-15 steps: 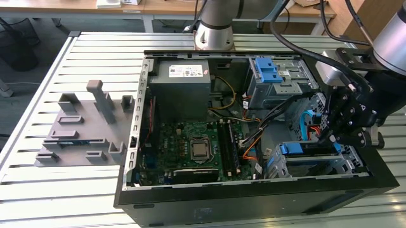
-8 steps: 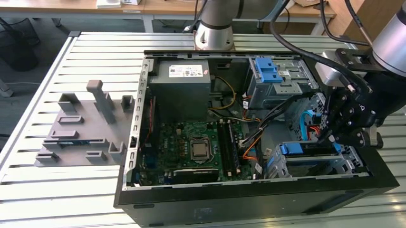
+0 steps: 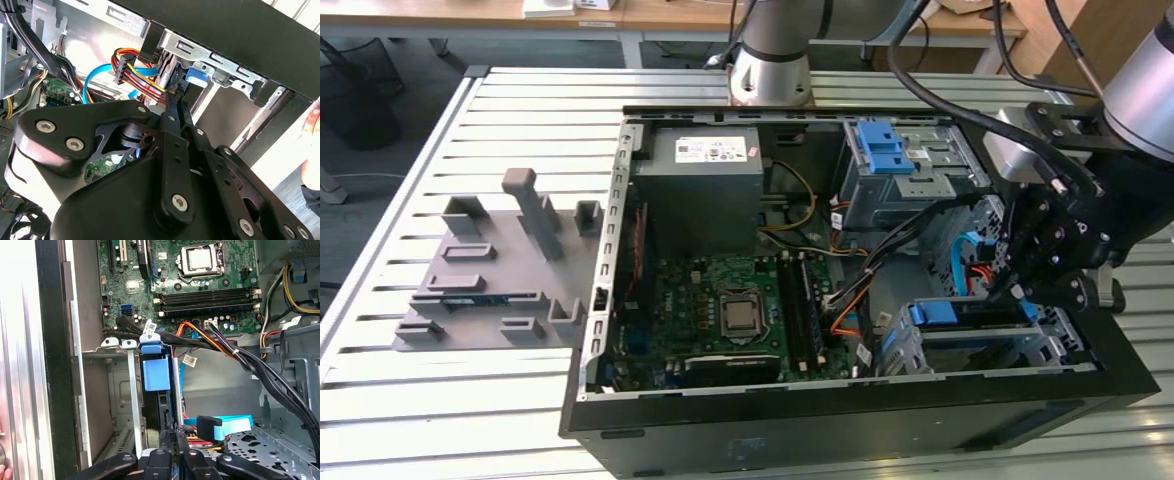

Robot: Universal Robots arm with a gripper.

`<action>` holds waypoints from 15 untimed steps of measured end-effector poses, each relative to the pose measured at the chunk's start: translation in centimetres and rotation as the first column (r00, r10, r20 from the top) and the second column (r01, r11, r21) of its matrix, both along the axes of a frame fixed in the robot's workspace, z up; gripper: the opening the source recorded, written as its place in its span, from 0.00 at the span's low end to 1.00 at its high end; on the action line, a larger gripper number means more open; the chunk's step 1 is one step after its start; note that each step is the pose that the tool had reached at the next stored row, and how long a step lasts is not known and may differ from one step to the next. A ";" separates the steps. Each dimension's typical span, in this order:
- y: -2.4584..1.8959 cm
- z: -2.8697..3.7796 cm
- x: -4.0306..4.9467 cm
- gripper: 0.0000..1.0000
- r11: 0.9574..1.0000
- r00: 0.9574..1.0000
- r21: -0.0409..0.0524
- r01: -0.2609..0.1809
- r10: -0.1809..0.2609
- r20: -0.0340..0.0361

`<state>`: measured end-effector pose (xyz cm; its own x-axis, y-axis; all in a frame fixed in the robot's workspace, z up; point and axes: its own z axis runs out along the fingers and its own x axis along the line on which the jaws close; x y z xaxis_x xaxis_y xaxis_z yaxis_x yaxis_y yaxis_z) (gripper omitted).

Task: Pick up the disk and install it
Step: 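Insert the first disk wire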

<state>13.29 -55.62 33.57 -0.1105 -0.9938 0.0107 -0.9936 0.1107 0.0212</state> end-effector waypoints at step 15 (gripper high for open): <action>-0.12 0.08 0.02 0.16 1.000 1.000 0.007 0.000 0.000 -0.002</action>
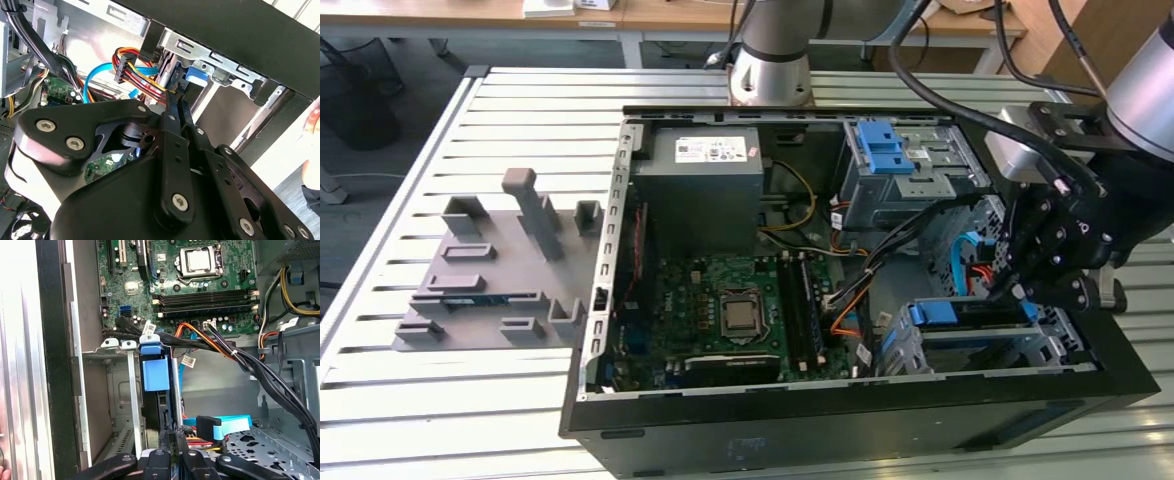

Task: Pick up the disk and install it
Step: 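Insert the first disk wire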

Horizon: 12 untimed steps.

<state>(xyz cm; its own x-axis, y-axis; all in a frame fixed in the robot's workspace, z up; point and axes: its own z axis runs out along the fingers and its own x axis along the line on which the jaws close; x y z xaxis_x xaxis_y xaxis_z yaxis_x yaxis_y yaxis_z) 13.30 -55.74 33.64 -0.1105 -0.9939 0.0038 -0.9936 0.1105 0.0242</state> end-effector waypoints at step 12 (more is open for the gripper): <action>-0.01 -0.23 0.02 0.16 1.000 1.000 0.000 0.000 0.000 -0.002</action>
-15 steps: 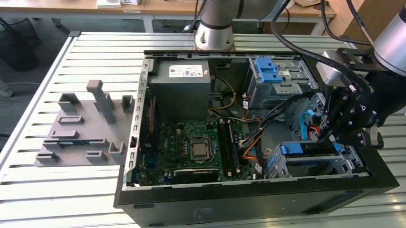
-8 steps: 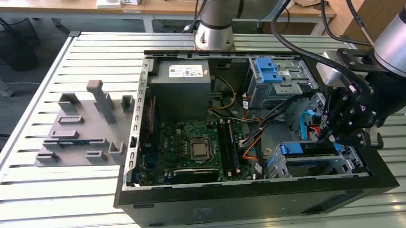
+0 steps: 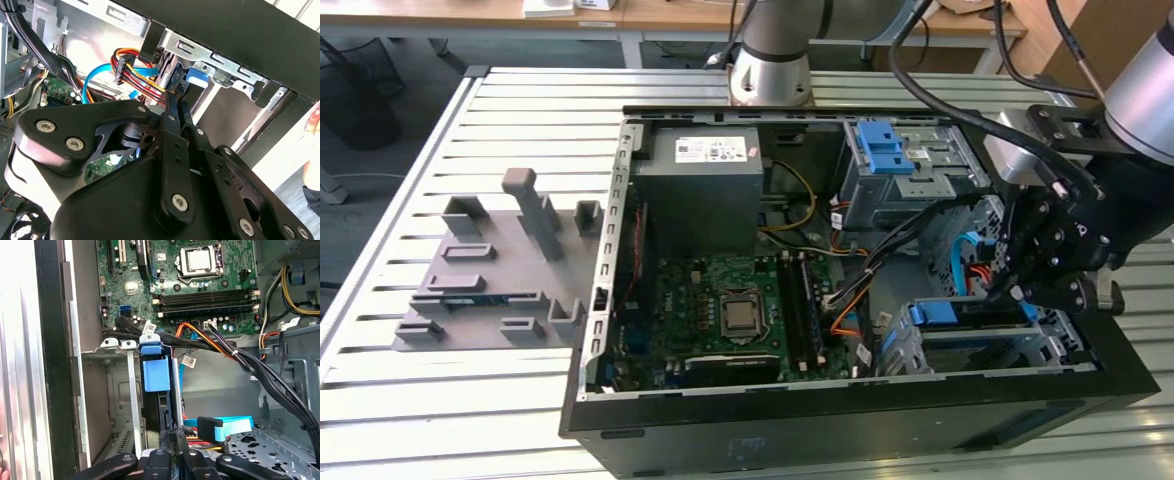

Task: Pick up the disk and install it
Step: 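Insert the first disk wire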

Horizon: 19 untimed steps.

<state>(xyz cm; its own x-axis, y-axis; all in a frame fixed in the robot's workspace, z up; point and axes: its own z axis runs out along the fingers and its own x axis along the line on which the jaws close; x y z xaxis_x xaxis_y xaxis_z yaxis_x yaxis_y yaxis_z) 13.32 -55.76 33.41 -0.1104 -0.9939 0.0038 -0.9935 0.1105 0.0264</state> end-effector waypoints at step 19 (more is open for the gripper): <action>0.00 -0.34 0.10 0.23 1.000 1.000 0.000 0.000 0.000 -0.003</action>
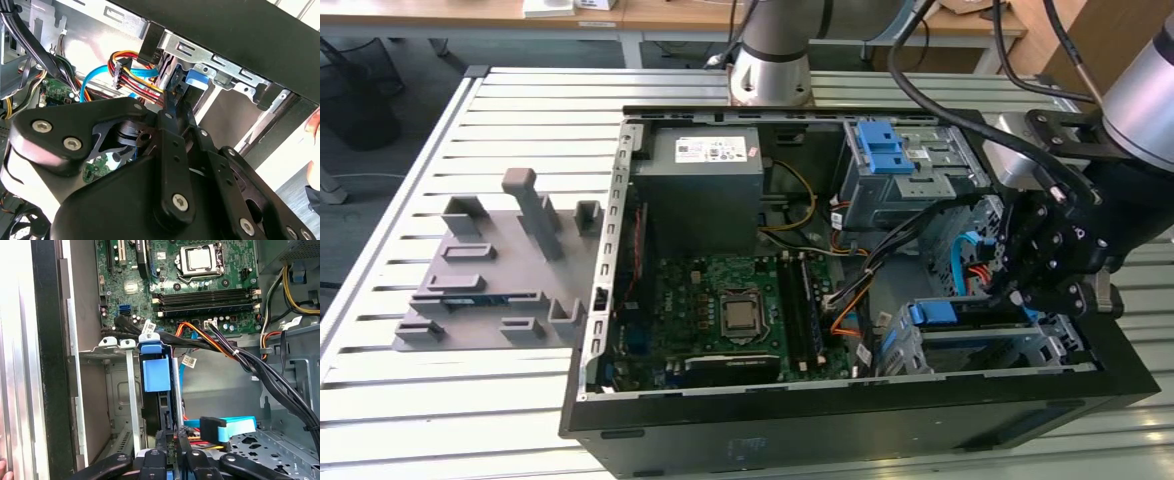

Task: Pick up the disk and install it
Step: 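Insert the first disk wire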

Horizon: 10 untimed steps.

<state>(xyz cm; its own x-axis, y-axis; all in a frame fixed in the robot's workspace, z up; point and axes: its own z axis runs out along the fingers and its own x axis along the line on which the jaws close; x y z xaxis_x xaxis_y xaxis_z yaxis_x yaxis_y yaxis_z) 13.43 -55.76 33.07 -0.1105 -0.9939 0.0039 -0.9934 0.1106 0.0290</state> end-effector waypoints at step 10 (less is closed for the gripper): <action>0.00 0.98 0.00 0.22 1.000 1.000 0.000 0.000 0.000 -0.002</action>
<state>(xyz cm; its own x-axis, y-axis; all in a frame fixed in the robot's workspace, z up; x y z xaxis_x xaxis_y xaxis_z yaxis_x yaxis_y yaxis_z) 13.43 -55.76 34.05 -0.1105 -0.9939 0.0039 -0.9934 0.1106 0.0309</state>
